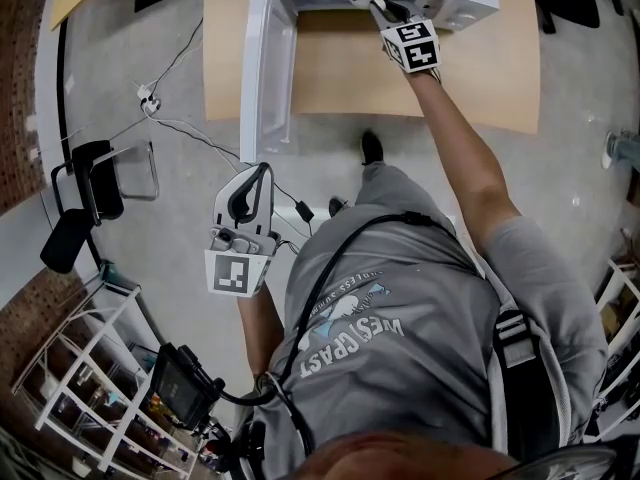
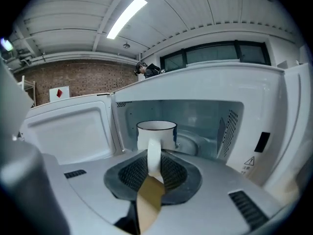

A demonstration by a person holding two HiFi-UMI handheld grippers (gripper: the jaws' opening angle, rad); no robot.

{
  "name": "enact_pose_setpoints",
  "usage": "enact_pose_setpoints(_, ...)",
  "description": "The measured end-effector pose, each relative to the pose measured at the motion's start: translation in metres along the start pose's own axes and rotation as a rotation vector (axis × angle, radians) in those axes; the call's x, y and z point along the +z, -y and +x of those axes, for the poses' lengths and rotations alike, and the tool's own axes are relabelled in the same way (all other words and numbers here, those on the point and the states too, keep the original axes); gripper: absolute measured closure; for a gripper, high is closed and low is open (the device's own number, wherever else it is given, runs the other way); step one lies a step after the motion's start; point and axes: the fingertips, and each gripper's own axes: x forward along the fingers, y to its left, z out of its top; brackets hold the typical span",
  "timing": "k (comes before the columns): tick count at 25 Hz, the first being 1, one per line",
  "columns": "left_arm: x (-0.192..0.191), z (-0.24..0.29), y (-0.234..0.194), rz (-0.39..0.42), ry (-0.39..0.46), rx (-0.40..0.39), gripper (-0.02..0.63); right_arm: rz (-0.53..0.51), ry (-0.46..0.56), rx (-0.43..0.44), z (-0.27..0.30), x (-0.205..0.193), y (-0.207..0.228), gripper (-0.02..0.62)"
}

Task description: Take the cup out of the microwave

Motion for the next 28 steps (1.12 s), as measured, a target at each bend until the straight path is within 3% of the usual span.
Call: enact_pose_setpoints(28,0.002,-0.114,0.025,0.034,0.121,-0.037,0.563,-0.032,0.088,-0.029,-0.145,0.043,-0.095,0.528)
